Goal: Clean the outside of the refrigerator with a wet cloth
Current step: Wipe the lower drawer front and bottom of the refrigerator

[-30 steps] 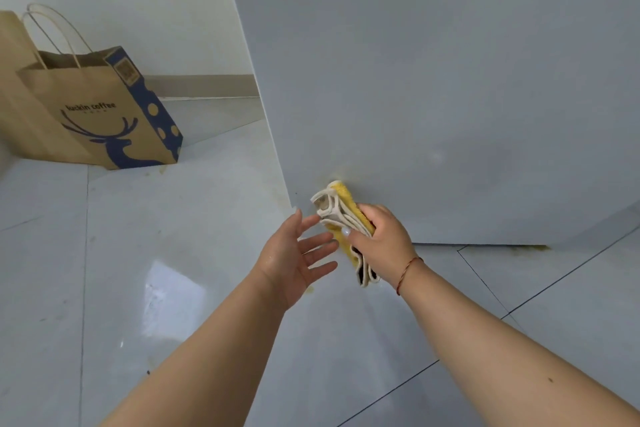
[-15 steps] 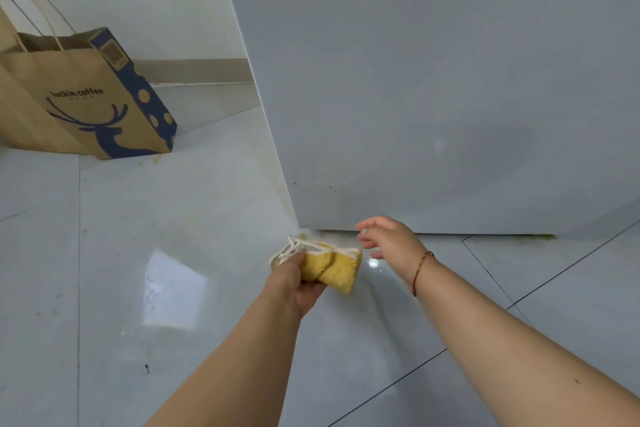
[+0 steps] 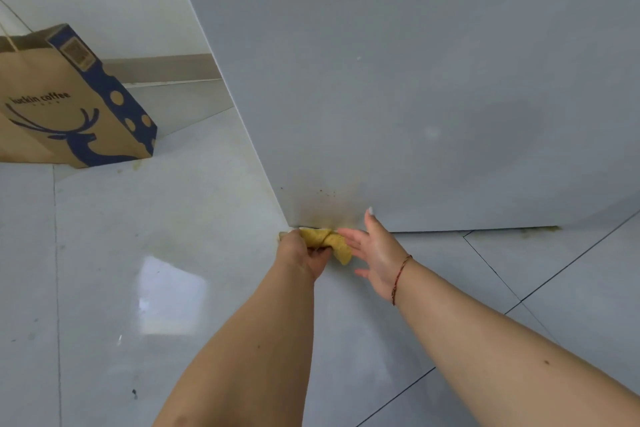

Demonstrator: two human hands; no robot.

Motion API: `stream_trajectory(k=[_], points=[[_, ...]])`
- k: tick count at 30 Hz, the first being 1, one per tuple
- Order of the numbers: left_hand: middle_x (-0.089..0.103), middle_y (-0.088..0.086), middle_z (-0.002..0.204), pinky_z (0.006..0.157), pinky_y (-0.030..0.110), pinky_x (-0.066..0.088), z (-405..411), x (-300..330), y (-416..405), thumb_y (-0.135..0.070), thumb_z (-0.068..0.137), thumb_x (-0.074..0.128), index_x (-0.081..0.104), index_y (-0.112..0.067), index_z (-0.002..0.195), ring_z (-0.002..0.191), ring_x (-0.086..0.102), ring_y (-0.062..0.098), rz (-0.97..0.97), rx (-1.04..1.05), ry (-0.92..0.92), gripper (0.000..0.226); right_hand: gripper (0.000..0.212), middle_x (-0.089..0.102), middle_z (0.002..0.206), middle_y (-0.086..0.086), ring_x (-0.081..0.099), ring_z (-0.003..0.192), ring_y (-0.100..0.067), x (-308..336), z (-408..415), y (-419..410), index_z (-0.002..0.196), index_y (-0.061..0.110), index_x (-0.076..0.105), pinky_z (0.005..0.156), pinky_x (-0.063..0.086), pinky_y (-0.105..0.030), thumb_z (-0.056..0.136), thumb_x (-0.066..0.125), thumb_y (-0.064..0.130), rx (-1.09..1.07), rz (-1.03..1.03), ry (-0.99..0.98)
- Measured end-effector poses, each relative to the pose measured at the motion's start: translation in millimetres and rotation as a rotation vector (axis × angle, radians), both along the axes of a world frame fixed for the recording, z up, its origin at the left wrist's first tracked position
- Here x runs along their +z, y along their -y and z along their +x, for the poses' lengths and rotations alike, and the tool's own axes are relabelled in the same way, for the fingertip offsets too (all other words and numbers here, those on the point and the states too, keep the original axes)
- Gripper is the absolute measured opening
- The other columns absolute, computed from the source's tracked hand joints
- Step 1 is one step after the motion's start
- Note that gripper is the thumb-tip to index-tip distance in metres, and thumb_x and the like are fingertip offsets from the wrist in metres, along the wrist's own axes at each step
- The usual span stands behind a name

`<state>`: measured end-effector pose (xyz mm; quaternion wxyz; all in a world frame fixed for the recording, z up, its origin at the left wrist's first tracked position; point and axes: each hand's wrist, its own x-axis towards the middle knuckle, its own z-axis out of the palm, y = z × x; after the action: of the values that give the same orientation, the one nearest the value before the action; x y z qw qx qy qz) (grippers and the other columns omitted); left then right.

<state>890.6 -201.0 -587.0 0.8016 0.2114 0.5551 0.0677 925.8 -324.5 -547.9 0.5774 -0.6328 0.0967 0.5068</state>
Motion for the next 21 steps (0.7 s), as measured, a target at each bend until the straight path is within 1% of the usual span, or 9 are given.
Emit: stream_trajectory(k=[2, 4, 6, 8, 11, 13, 16, 18, 21], points=[[0.057, 0.021, 0.129, 0.103, 0.050, 0.044, 5.3, -2.0, -2.9, -0.021, 0.102, 0.038, 0.050, 0.001, 0.132, 0.119, 0.056, 0.037, -0.047, 0.034, 0.008, 0.039, 0.080, 0.034, 0.152, -0.005, 0.027, 0.142, -0.019, -6.3, 3.0, -6.6, 0.145, 0.016, 0.038, 0.112, 0.019, -0.045, 0.092, 0.008, 0.069, -0.140, 0.007, -0.090], [0.058, 0.019, 0.130, 0.106, 0.049, 0.042, 8.5, -4.7, -4.2, -0.027, 0.102, 0.037, 0.052, -0.002, 0.131, 0.120, 0.054, 0.037, -0.088, 0.067, 0.024, 0.041, 0.079, 0.036, 0.150, -0.007, 0.029, 0.141, -0.023, -10.6, 4.8, -11.0, 0.146, 0.017, 0.034, 0.112, 0.021, -0.047, 0.091, 0.016, 0.071, -0.328, 0.011, -0.204], [0.055, 0.018, 0.132, 0.109, 0.049, 0.039, 9.6, -7.2, -2.4, -0.030, 0.101, 0.036, 0.050, -0.003, 0.134, 0.124, 0.051, 0.037, -0.119, 0.097, 0.036, 0.044, 0.079, 0.034, 0.152, -0.008, 0.028, 0.142, -0.027, -14.1, 4.8, -15.5, 0.147, 0.019, 0.032, 0.113, 0.018, -0.050, 0.090, 0.019, 0.073, -0.475, 0.082, -0.332], [0.050, 0.019, 0.139, 0.112, 0.050, 0.035, 8.5, -8.9, -3.9, -0.033, 0.101, 0.035, 0.044, -0.002, 0.137, 0.131, 0.045, 0.037, -0.128, 0.109, 0.046, 0.049, 0.084, 0.043, 0.146, -0.013, 0.035, 0.138, -0.031, -20.3, 4.4, -24.3, 0.142, 0.017, 0.042, 0.115, 0.019, -0.051, 0.087, 0.016, 0.076, -0.546, 0.210, -0.444], [0.038, 0.022, 0.150, 0.118, 0.053, 0.023, 6.4, -9.1, -10.0, -0.048, 0.100, 0.027, 0.036, -0.003, 0.146, 0.141, 0.032, 0.040, -0.173, 0.116, 0.129, 0.064, 0.090, 0.056, 0.131, -0.019, 0.050, 0.124, -0.037, -27.9, 9.7, -33.4, 0.134, 0.011, 0.052, 0.110, 0.034, -0.047, 0.085, 0.018, 0.078, -0.697, 0.367, -0.528], [0.031, 0.023, 0.153, 0.119, 0.054, 0.019, 3.5, -4.6, -11.5, -0.058, 0.098, 0.023, 0.027, -0.004, 0.150, 0.144, 0.024, 0.042, -0.190, 0.132, 0.182, 0.075, 0.090, 0.052, 0.135, -0.020, 0.047, 0.126, -0.035, -27.0, 13.4, -33.7, 0.138, 0.005, 0.046, 0.110, 0.035, -0.043, 0.087, 0.021, 0.075, -0.775, 0.385, -0.542], [0.022, 0.024, 0.157, 0.118, 0.055, 0.018, -1.1, 6.7, -10.8, -0.068, 0.094, 0.024, 0.016, -0.006, 0.154, 0.145, 0.019, 0.043, -0.214, 0.177, 0.236, 0.087, 0.094, 0.039, 0.146, -0.021, 0.035, 0.137, -0.034, -18.5, 13.8, -29.0, 0.143, -0.003, 0.035, 0.115, 0.026, -0.042, 0.088, 0.024, 0.073, -0.808, 0.428, -0.558], [0.019, 0.024, 0.158, 0.118, 0.057, 0.019, -3.7, 14.4, -12.3, -0.071, 0.092, 0.024, 0.012, -0.007, 0.155, 0.145, 0.018, 0.044, -0.208, 0.198, 0.249, 0.090, 0.095, 0.033, 0.149, -0.023, 0.028, 0.140, -0.034, -9.5, 13.0, -26.0, 0.143, -0.006, 0.031, 0.116, 0.022, -0.042, 0.089, 0.023, 0.072, -0.825, 0.462, -0.575], [0.021, 0.024, 0.157, 0.116, 0.058, 0.023, -8.1, 25.1, -15.4, -0.074, 0.090, 0.025, 0.012, -0.006, 0.155, 0.144, 0.021, 0.045, -0.196, 0.213, 0.279, 0.094, 0.096, 0.032, 0.148, -0.026, 0.025, 0.142, -0.035, 4.6, 10.1, -21.9, 0.143, -0.008, 0.029, 0.117, 0.019, -0.043, 0.089, 0.023, 0.072, -0.849, 0.527, -0.580]])
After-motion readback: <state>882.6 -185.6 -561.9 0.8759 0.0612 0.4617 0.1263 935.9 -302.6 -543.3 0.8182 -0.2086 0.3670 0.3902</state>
